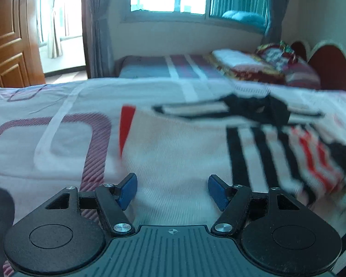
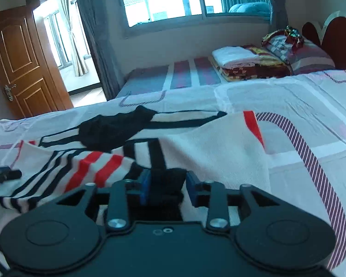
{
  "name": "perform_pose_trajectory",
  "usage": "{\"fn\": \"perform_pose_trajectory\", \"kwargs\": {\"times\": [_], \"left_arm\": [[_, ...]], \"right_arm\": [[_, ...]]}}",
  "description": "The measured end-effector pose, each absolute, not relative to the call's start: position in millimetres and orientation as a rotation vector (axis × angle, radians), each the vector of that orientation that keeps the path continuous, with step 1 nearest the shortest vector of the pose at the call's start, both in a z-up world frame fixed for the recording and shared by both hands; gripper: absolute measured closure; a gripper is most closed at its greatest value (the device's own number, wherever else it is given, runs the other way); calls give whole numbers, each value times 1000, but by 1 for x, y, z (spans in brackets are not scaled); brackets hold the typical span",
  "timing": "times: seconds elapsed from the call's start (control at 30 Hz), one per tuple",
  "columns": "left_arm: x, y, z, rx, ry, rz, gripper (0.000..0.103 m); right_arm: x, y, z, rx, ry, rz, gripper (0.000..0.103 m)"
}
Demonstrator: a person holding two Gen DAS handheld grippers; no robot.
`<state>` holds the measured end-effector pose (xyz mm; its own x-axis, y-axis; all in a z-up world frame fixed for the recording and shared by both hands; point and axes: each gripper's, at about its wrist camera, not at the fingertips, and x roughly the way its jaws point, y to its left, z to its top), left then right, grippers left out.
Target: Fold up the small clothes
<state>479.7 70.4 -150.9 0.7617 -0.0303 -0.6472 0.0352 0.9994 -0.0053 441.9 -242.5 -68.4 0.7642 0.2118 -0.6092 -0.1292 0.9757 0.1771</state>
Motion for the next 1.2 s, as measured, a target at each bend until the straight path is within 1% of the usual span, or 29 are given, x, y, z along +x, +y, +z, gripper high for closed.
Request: {"fn": "perform_pose_trajectory", "kwargs": {"times": [0.07,0.17,0.23,0.27,0.43,0.5,0.6,0.73,0.83,0.9,1.0,1.03,1.07,1.1,1.13,1.17,1.2], "left_arm": [[477,71,-154,15,694,-29,35],[479,77,-153,-10,705,-24,35],[478,84,-153,-37,712,-12,35],[477,87,-153,-50,714,-9,35],[475,91,-157,-61,724,-5,35],[475,91,-159,-56,721,-5,35],[475,93,-158,-59,724,-7,35],[475,94,-155,-55,735,-6,35],[474,95,-156,-55,735,-10,35],[475,94,-157,-51,740,2,27],[475,94,-155,-46,746,21,25],[471,94,-150,-37,738,36,25],[464,91,-144,-15,710,49,25],[456,88,-137,-8,680,52,26],[450,85,-132,-16,659,45,26],[447,81,-130,-16,650,36,26],[446,75,-130,2,651,30,26]], "right_arm": [[440,-238,-72,122,706,189,64],[439,-227,-79,68,720,184,68],[438,-224,-79,67,712,197,89],[437,-222,-79,65,710,214,93],[425,-219,-62,37,640,209,94],[421,-222,-63,44,650,196,94],[429,-221,-78,22,721,171,93],[428,-223,-77,47,718,168,93],[420,-225,-65,59,690,180,93],[419,-225,-62,57,697,179,93],[428,-225,-77,41,765,148,92],[428,-226,-82,43,758,148,92],[428,-226,-81,44,756,148,89],[427,-227,-77,48,754,143,78],[421,-229,-70,54,715,118,74],[413,-230,-64,56,658,116,74],[406,-230,-59,54,619,140,77]]}}
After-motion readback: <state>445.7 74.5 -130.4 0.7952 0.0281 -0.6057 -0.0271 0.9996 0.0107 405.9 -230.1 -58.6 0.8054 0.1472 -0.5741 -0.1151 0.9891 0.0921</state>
